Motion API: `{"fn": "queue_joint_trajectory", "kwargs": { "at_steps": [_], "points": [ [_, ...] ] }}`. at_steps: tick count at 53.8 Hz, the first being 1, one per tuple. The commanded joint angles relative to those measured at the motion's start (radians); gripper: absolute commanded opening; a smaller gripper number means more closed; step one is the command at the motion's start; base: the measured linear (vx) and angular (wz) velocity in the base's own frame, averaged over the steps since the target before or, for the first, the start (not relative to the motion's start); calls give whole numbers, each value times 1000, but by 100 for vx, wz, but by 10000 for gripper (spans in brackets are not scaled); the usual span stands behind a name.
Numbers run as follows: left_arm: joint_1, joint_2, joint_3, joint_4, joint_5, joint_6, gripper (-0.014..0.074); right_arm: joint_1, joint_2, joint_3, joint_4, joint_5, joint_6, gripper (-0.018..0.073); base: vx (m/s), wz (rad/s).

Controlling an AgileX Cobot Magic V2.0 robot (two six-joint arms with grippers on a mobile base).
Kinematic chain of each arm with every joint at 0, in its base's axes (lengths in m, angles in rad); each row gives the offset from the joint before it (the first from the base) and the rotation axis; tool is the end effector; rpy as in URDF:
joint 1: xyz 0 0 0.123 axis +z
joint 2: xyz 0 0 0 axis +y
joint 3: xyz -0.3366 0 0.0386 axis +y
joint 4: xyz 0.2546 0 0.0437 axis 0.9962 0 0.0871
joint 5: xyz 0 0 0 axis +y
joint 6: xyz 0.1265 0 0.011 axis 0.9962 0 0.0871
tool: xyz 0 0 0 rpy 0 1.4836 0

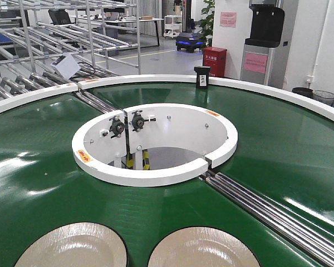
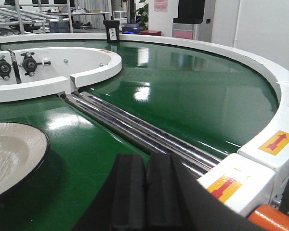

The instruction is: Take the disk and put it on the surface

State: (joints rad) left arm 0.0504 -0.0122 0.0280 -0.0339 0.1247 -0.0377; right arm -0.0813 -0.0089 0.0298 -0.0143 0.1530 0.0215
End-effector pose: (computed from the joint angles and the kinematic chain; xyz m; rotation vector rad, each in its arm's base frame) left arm 0.0450 0.0017 0.1903 -0.0956 1.6213 -0.0195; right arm 0.0449 -0.0039 0.1859 0.0751 1.6561 -0.0580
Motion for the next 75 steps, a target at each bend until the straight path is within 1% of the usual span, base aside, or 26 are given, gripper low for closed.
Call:
{"fn": "queue_joint_trajectory", "kwargs": {
  "at_steps": [1, 36, 40, 44, 50, 53, 54, 57, 60, 63, 66, 68, 71, 75],
  "points": [
    [-8, -15, 24, 1, -80, -8, 1, -2, -14, -4, -13, -82, 0, -9, 0, 0],
    [-8, -15, 24, 1, -85, -6, 1, -2, -14, -4, -13, -96, 0, -9, 0, 0],
    [-8, -15, 24, 1, -119, -6, 1, -2, -14, -4, -13, -144, 0, -9, 0, 0],
    [-8, -15, 12, 1, -217, -6, 1, -2, -14, -4, -12, -183, 0, -9, 0, 0],
    [-8, -15, -8, 1, -422, -7, 1, -2, -14, -5, -11, -252, 0, -9, 0, 0],
    [-8, -15, -36, 1, -493, -7, 1, -2, -14, -11, -10, -353, 0, -9, 0, 0],
    [-8, -15, -47, 1, -495, -7, 1, -2, -14, -14, -10, -390, 1, -9, 0, 0],
    [-8, -12, -115, 1, -458, -5, 1, -2, -14, -40, -6, -457, 12, -9, 0, 0],
    [-8, 4, -200, 1, -387, 11, 1, -2, -14, -105, -8, -460, 15, -9, 0, 0],
    [-8, 38, -309, 2, -314, 47, 1, -2, -4, -207, -22, -417, -5, -9, 0, 0],
    [-8, 120, -447, 2, -257, 107, 1, -2, 35, -334, -30, -359, -43, -9, 0, 0],
    [-8, 180, -528, 2, -232, 133, 1, -2, 77, -417, -30, -323, -64, -9, 0, -1],
    [-8, 278, -641, 1, -193, 139, 1, -2, 173, -546, -30, -275, -78, -9, 0, 0],
    [-8, 426, -788, 1, -125, 122, 1, -2, 315, -685, -29, -231, -74, -9, 0, 0]
  ]
}}
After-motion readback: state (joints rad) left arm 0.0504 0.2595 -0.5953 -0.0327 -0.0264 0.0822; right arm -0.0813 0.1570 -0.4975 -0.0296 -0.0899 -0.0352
